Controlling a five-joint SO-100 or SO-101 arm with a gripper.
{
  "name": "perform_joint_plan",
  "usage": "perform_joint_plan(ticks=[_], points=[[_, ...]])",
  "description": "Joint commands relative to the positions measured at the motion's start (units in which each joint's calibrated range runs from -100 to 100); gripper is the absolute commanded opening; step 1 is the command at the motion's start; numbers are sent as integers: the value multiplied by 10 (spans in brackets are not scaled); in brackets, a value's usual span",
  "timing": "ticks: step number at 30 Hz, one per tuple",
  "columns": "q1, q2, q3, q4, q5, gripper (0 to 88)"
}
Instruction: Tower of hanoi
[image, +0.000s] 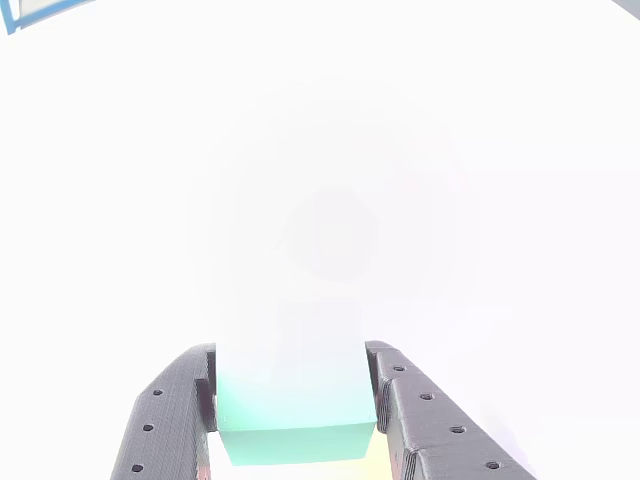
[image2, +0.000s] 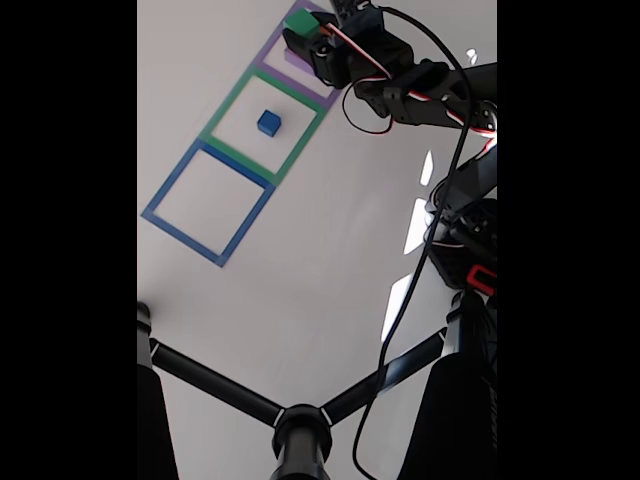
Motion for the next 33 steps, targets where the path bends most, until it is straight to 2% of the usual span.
perform_joint_plan(ticks=[1, 8, 17, 23, 33], points=[[-11, -121, -94, 219, 6, 94], [-17, -217, -264, 561, 6, 89], [-49, -275, -489, 890, 6, 90], [-94, -313, -548, 969, 6, 90], [-157, -343, -557, 986, 6, 89]])
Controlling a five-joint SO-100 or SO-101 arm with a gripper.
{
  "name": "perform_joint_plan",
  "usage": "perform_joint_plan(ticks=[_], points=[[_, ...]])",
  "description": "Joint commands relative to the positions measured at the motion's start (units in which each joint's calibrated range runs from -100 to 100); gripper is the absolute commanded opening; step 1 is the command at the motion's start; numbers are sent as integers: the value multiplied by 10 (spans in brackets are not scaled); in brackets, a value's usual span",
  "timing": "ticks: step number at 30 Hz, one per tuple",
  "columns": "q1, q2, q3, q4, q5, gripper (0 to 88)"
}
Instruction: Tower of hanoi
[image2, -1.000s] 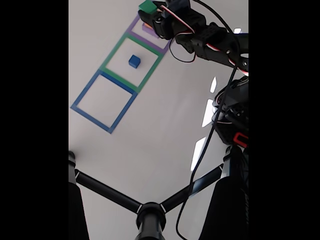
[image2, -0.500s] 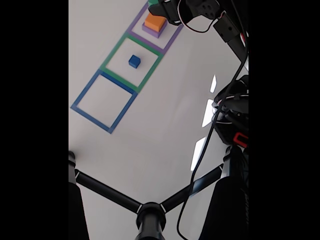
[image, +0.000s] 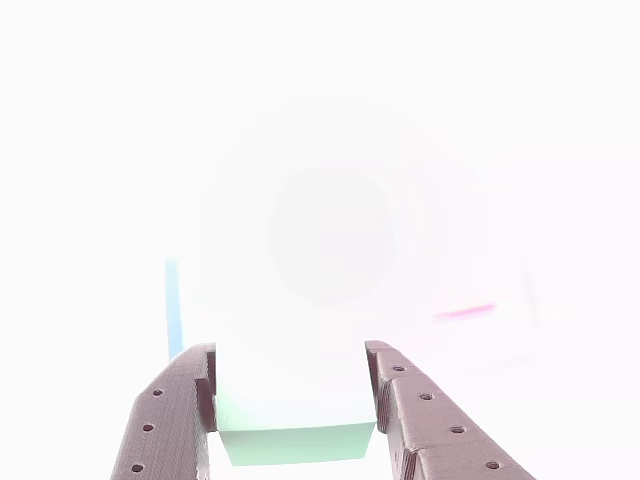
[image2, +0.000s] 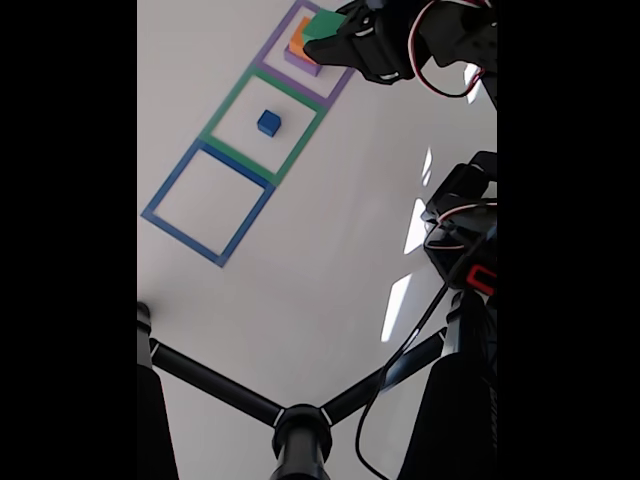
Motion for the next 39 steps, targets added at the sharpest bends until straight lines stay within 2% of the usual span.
perform_joint_plan(ticks=[1, 10, 15, 27, 34, 39], points=[[-32, -19, -26, 13, 6, 89], [-156, -6, 26, -20, 6, 87], [-212, -3, 91, -83, 6, 87], [-270, -10, 201, -200, 6, 86], [-260, -8, 340, -353, 6, 89], [-257, 17, 469, -533, 6, 90]])
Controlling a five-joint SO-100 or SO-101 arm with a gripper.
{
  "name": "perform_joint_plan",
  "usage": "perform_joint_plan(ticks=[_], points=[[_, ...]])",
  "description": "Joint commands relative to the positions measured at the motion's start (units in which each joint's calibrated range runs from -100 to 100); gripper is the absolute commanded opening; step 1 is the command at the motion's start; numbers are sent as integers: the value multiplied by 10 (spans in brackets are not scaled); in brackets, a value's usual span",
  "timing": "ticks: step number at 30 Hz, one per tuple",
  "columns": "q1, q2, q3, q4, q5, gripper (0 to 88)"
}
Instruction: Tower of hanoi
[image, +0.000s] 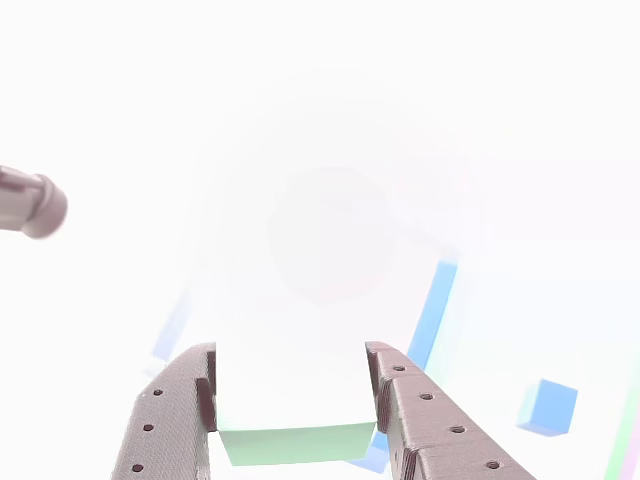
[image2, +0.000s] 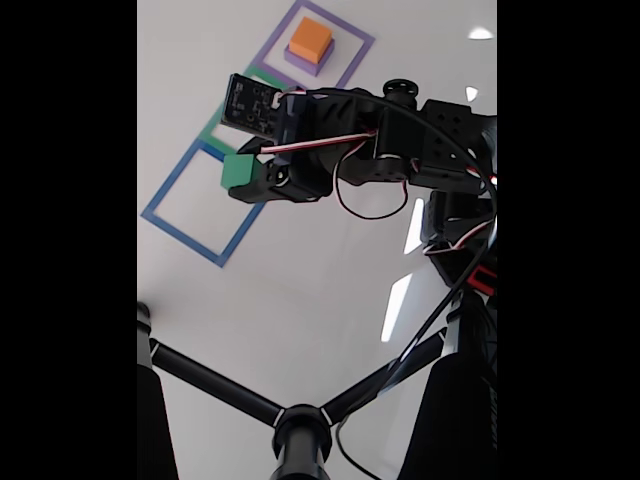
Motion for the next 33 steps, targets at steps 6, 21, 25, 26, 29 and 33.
perform_joint_plan(ticks=[6, 21, 25, 26, 29, 33], points=[[8, 84, 170, -333, 6, 90], [8, 378, 216, -730, 6, 94], [6, 437, 210, -789, 6, 95], [4, 448, 207, -800, 6, 95], [-3, 479, 200, -826, 6, 96], [-10, 512, 191, -854, 6, 97]])
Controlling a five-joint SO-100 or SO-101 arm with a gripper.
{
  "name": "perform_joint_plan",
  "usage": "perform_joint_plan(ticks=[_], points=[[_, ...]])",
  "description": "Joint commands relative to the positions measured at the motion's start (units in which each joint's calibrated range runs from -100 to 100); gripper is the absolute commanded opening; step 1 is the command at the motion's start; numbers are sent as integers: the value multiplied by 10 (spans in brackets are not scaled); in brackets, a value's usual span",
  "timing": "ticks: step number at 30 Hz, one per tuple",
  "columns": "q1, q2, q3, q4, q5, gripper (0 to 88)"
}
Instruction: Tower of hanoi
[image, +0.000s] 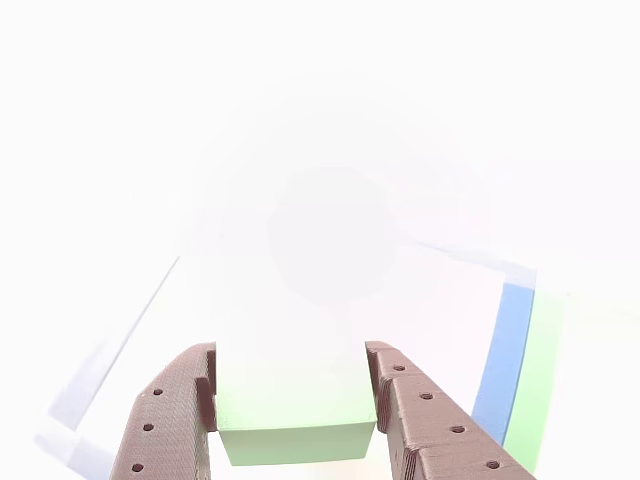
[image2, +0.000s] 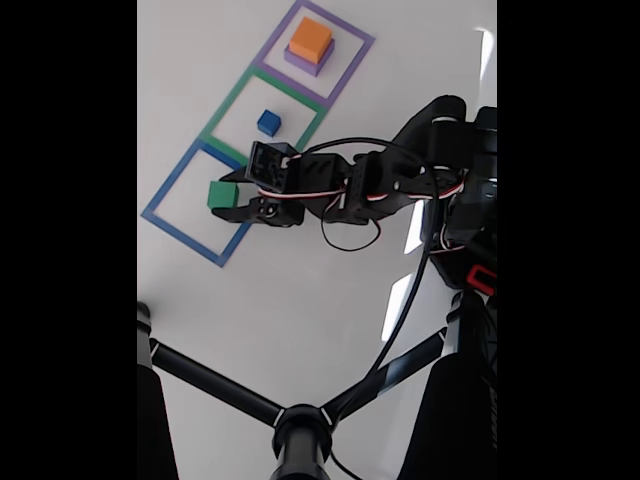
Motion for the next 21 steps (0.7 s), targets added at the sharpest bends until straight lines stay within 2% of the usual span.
perform_joint_plan(ticks=[1, 15, 21], points=[[-10, 22, -28, -42, 6, 99], [5, 111, -74, -86, 6, 138], [11, 113, -64, -91, 6, 215]])
